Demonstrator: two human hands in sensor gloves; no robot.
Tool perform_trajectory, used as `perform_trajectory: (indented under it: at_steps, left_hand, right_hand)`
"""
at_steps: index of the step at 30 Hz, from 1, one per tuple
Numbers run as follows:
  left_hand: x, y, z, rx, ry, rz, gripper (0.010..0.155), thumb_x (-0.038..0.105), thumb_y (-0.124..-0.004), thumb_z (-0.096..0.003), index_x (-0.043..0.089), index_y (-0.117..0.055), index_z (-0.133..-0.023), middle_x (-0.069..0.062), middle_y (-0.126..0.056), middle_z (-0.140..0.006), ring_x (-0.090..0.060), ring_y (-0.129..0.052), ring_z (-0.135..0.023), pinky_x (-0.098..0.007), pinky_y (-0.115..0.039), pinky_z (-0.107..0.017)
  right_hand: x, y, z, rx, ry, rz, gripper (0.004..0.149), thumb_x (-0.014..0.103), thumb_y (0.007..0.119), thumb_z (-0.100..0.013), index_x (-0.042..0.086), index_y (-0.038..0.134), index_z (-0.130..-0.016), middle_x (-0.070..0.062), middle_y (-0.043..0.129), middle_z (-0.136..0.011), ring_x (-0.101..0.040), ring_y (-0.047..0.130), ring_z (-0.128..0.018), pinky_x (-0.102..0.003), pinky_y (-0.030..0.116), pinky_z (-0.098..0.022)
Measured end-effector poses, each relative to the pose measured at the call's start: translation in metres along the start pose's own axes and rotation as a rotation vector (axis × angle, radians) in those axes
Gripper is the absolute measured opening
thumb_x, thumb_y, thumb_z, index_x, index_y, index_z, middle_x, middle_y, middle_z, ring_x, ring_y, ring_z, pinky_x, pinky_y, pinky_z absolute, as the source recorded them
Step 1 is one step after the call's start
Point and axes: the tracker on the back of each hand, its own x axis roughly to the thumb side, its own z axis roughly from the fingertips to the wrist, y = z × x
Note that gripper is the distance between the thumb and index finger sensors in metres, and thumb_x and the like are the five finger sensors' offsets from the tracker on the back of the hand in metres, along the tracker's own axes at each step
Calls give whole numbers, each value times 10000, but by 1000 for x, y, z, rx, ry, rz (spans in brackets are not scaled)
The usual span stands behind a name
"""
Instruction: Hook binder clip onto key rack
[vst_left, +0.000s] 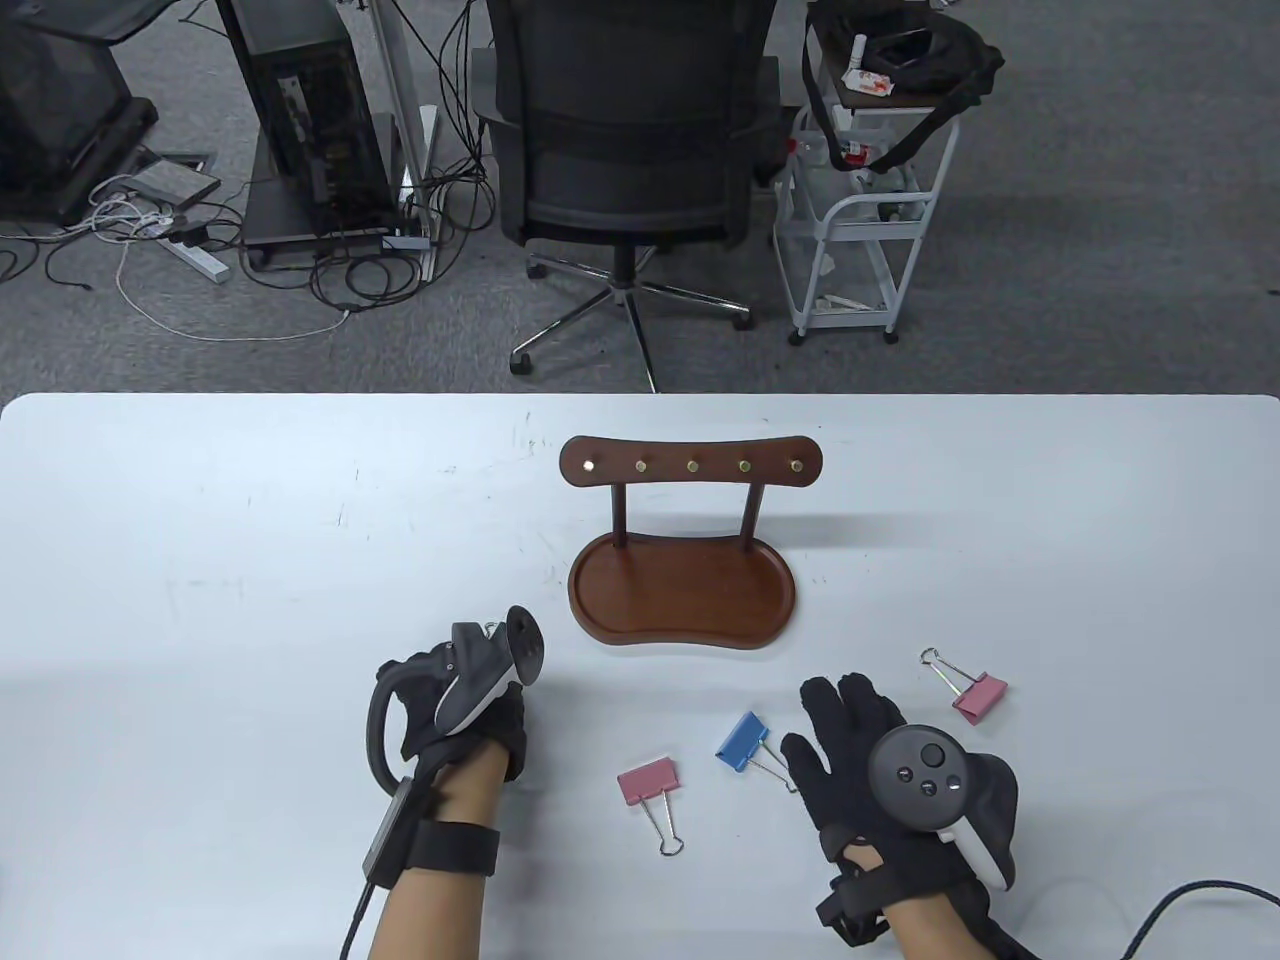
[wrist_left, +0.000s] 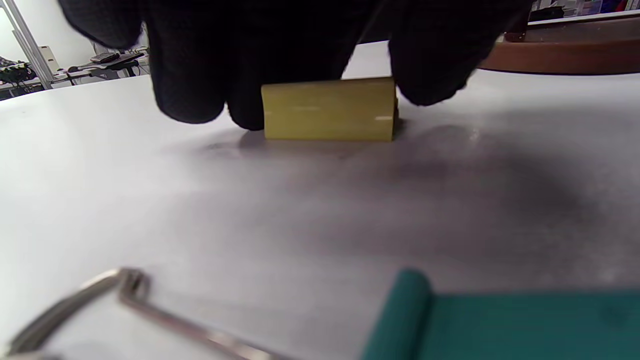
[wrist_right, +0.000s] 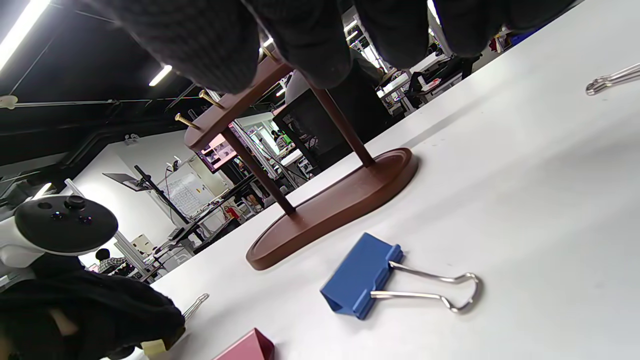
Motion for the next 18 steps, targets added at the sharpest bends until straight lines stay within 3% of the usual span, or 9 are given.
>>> perform_trajectory:
  at_steps: [18]
  left_hand:
    - [1, 5, 8, 85, -42, -22, 730, 491, -838, -542, -35, -777, -1045, -280, -918, -929, -552, -940, -763, -762, -583, -673]
  right_hand:
    - [0, 1, 0, 3, 2, -3, 688, 424, 718, -587, 19, 606, -1132, -400, 487, -1146, -682, 475, -951, -740, 456, -639]
